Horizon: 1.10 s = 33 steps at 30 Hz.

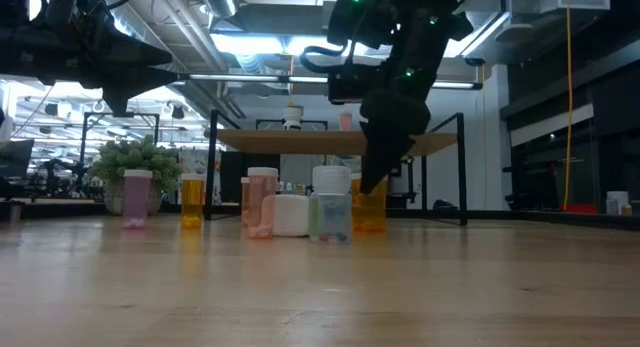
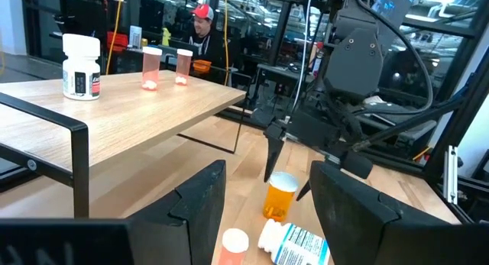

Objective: Pick and place medicine bottles onto shelf by color
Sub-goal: Put the large orange pill bottle on the shelf

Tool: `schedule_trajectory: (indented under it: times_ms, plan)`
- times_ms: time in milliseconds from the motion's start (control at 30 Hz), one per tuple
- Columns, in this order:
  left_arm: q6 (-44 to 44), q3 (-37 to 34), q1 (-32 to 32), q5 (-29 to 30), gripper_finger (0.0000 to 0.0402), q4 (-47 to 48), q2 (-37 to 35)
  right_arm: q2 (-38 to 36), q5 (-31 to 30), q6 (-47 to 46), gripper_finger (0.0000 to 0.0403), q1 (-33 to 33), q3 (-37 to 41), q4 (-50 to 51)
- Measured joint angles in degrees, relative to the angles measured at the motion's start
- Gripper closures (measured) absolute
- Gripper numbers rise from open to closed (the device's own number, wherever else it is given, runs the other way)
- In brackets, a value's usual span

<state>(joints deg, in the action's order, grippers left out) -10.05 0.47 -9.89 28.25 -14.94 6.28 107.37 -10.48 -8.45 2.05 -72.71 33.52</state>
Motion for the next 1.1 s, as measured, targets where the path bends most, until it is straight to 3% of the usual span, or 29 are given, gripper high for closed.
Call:
schedule_trajectory:
  times_ms: [933,1100]
  plan:
    - [-0.24,-0.01,0.01,-0.02,0.0215,0.01,0.0,-0.02,1.97,-0.24,0.0135,-0.45,0.0,-1.19]
    - [-0.3,0.0,0.01,-0.02,0.0215,0.01,0.0,-0.02,1.97,-0.26,0.0161,-0.45,0.0,-1.19]
